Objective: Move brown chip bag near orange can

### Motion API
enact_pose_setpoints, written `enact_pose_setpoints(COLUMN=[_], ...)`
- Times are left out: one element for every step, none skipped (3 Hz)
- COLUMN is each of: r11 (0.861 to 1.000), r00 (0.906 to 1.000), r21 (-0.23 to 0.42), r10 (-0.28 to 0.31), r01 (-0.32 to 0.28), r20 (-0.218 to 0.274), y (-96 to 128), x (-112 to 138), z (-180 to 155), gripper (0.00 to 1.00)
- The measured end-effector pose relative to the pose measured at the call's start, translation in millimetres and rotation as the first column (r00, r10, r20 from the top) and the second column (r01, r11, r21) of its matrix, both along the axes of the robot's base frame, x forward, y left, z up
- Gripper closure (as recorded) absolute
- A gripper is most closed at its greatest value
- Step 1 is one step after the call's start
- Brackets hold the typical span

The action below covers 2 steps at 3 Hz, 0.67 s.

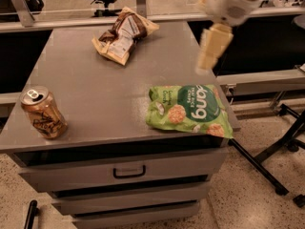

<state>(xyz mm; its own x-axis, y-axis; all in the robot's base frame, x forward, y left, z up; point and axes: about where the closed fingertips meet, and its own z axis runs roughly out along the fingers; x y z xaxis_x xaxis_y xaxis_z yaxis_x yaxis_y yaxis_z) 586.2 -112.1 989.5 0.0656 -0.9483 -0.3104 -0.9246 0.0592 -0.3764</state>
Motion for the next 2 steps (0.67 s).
enact_pose_setpoints(r11=[0.999, 0.991], r00=[0.9995, 0.9979], r21=[0.045, 0.120], r10=[0.009, -0.064], r01=[-0.010, 0.063], r20=[0.031, 0.006], y=[72.4, 155.5], x=[94.0, 180.7], z=[-16.5, -50.3], gripper=[0.00, 0.00])
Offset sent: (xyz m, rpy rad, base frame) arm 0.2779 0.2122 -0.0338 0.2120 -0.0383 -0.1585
